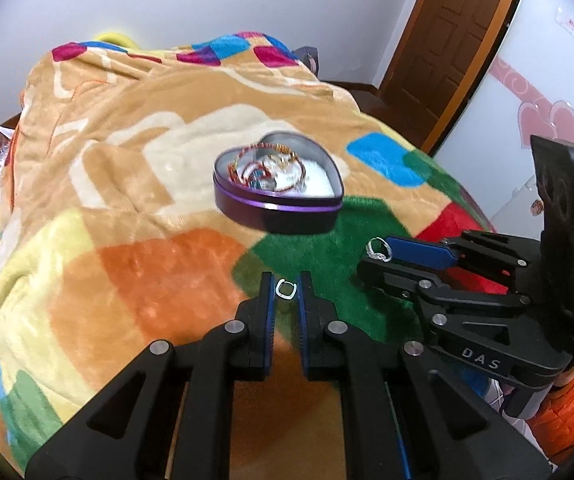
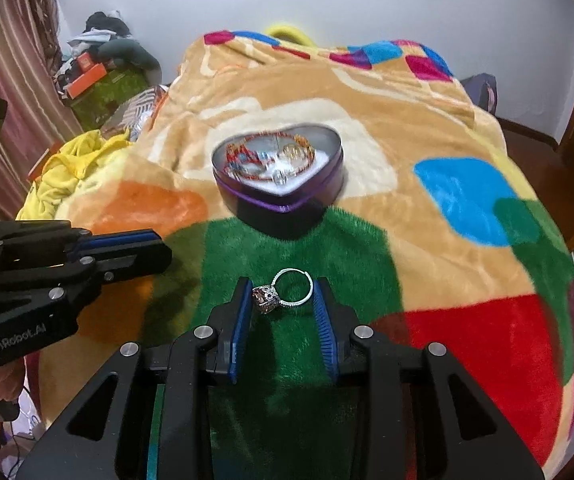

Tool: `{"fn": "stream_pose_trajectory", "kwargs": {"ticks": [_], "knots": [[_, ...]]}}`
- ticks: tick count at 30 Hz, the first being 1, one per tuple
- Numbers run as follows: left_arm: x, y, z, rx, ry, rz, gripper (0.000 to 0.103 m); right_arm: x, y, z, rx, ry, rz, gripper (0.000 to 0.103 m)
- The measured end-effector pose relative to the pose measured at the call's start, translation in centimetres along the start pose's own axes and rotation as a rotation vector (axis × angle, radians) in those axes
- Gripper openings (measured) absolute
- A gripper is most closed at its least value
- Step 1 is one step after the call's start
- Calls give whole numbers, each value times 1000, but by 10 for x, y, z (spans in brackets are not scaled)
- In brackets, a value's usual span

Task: Organize jewelry
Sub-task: 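Lower both rings into the heart tin and open both tools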

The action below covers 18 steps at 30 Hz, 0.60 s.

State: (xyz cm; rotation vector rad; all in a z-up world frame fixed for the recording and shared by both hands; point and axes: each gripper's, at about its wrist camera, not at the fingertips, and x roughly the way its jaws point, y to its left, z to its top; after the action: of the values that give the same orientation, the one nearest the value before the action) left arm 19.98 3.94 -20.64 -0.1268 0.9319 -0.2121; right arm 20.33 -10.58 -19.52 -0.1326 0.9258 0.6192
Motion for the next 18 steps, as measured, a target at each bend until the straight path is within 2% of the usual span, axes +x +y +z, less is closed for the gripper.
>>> {"fn": "stream_pose_trajectory", "kwargs": {"ticks": [18], "knots": [[-41,4,40,2,-149,10,9,-58,6,45,13,-222,11,28]]}}
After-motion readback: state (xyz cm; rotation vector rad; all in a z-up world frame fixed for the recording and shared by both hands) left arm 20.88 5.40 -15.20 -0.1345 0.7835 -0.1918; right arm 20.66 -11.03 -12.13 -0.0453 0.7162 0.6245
